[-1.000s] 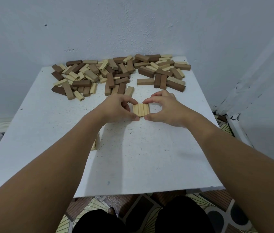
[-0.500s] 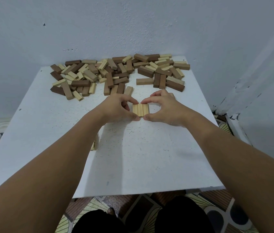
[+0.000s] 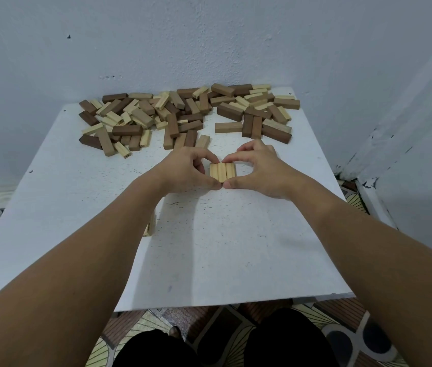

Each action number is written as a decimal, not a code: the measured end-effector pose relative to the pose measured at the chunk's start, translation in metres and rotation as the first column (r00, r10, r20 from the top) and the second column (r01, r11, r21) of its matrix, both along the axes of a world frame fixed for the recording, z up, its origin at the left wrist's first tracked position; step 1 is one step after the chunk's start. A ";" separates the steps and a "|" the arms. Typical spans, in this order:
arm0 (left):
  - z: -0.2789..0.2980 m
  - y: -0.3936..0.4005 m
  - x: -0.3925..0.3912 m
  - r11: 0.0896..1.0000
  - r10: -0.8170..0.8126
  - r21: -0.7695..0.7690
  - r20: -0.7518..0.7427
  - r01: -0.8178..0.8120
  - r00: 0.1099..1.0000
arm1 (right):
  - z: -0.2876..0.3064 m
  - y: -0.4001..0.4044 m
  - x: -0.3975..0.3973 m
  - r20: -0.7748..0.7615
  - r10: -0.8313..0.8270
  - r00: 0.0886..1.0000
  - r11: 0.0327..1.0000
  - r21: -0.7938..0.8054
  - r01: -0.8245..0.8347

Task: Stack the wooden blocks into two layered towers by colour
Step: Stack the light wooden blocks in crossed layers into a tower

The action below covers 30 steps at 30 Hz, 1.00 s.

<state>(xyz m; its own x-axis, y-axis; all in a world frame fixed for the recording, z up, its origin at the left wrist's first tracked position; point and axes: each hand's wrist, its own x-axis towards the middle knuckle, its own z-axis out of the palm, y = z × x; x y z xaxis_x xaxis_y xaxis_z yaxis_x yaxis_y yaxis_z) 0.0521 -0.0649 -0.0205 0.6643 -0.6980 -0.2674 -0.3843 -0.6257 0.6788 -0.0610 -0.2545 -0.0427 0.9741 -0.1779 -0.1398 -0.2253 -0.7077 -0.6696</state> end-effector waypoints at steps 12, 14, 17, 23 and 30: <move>0.001 0.002 0.000 1.000 -0.006 -0.024 0.054 0.007 0.998 | -0.003 0.003 -0.002 0.066 -0.005 0.998 1.000 -0.002 0.006; 0.005 0.005 -0.002 0.999 -0.006 -0.039 0.060 0.008 0.998 | -0.003 0.006 -0.004 0.095 -0.015 0.995 1.000 0.011 0.014; 0.015 0.016 -0.004 0.999 -0.009 -0.051 0.079 0.013 0.997 | 0.002 0.015 -0.004 0.127 -0.014 0.992 0.999 0.032 0.011; 0.037 0.060 -0.002 0.999 0.022 -0.035 0.164 -0.017 0.986 | 0.019 0.052 0.003 0.201 0.006 0.980 0.990 0.134 -0.033; 0.044 0.126 -0.006 0.998 0.065 -0.009 0.168 -0.064 0.984 | 0.022 0.114 0.011 0.200 0.077 0.977 0.983 0.147 -0.108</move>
